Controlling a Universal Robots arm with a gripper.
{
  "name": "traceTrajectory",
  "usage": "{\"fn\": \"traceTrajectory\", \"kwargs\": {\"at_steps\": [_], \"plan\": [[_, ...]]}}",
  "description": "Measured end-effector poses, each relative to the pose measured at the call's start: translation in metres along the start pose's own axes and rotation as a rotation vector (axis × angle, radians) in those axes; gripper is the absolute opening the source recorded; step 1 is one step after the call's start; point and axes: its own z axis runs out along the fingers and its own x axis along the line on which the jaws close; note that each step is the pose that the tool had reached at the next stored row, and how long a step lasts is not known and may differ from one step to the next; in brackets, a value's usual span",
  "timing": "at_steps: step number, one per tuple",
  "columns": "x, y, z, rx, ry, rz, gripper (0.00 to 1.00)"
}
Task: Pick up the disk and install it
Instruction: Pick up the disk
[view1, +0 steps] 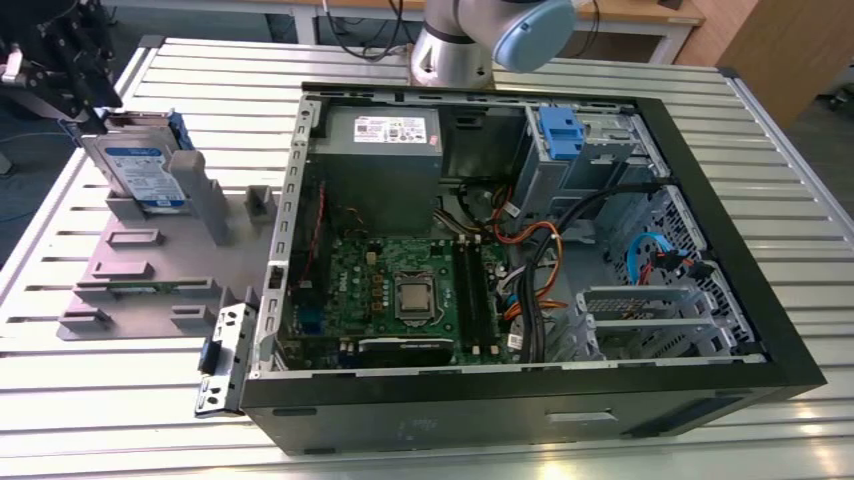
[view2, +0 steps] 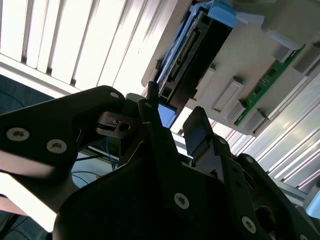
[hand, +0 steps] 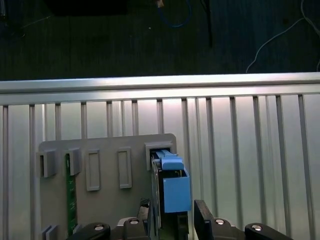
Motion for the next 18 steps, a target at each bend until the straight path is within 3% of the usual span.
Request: {"fn": "traceTrajectory", "kwargs": {"at_steps": [18], "plan": [[-0.0008, 0.0043, 0.0154, -0.0013, 0.0009, -0.019, 0.47]]}}
